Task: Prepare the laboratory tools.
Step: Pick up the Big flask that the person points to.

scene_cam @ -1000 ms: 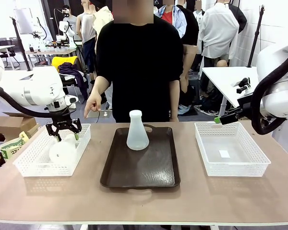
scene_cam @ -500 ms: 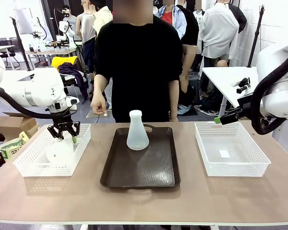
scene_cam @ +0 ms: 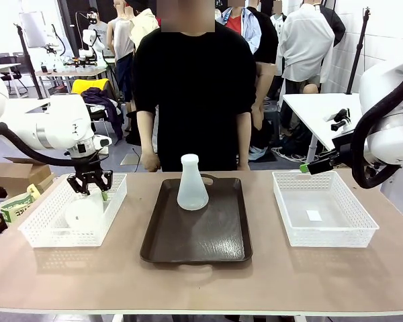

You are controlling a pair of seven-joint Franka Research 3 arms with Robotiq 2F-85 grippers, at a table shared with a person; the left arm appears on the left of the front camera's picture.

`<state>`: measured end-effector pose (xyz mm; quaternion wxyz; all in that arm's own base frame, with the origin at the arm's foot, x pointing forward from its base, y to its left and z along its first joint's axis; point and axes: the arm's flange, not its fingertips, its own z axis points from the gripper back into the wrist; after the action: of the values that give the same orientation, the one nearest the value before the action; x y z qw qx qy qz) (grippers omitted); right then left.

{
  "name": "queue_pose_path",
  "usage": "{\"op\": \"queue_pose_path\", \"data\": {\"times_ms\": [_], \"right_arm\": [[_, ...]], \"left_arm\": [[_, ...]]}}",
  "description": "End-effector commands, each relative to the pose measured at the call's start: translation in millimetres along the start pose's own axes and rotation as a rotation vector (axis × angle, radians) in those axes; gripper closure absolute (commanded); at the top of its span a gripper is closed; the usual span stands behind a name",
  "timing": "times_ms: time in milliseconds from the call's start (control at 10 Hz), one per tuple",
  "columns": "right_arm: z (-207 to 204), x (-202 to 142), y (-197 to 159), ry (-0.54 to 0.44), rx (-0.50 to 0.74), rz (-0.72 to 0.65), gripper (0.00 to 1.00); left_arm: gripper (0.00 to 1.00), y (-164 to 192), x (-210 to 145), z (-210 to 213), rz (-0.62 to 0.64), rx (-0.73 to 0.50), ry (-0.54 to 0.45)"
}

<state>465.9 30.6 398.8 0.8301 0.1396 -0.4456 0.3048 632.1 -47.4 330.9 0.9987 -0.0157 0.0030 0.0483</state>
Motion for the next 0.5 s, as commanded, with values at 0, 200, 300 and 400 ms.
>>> {"op": "queue_pose_path", "data": {"times_ms": [0, 200, 300, 400], "right_arm": [[0.5, -0.9, -0.3, 0.001, -0.001, -0.002, 0.00], [0.5, -0.9, -0.3, 0.001, -0.001, -0.002, 0.00], [0.5, -0.9, -0.3, 0.001, -0.001, -0.002, 0.00], [0.5, -0.9, -0.3, 0.001, -0.001, -0.002, 0.00]], "left_arm": [[1.00, -0.7, 0.1, 0.2, -0.008, 0.000, -0.002], [1.00, -0.7, 0.1, 0.2, -0.008, 0.000, -0.002], [1.00, -0.7, 0.1, 0.2, -0.008, 0.000, -0.002], [1.00, -0.7, 0.1, 0.2, -0.008, 0.000, -0.002]]}}
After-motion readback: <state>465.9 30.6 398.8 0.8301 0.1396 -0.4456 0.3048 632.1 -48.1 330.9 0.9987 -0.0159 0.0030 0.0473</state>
